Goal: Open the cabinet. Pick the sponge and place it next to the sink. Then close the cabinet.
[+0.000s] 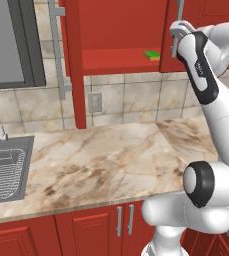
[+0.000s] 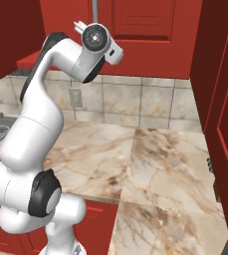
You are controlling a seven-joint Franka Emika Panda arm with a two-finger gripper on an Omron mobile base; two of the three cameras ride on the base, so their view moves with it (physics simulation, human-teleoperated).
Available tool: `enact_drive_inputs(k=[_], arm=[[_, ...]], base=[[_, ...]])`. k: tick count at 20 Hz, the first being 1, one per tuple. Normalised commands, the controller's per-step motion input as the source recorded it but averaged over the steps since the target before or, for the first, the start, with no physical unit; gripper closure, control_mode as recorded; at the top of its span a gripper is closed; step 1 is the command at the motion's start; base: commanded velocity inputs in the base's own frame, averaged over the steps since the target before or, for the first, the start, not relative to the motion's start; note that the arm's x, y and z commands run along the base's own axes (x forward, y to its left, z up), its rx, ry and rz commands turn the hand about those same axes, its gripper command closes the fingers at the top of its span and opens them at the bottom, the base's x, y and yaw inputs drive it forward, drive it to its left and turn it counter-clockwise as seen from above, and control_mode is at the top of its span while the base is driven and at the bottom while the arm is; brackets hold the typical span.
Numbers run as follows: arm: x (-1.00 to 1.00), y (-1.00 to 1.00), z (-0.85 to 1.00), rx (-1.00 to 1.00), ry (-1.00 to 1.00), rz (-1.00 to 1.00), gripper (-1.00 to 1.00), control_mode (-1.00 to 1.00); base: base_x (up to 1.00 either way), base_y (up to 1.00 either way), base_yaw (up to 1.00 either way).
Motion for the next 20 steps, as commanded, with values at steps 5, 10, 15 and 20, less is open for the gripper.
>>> enact_drive_inputs(k=[5,10,15,20], arm=[[0.08,0.00,-0.13,0.00,0.00,0.03,-1.00,-1.00],[0.30,0.00,-0.13,0.00,-0.07,0.01,-1.00,-1.00],[0.40,0.00,-0.06,0.00,-0.12,0.01,-1.00,-1.00],[0.38,0.00,-0.02,0.00,-0.02,0.00,-1.00,-1.00]], base=[[0.00,0.00,0.00],[0.00,0.00,0.00],[0.00,0.00,0.00],[0.00,0.00,0.00]])
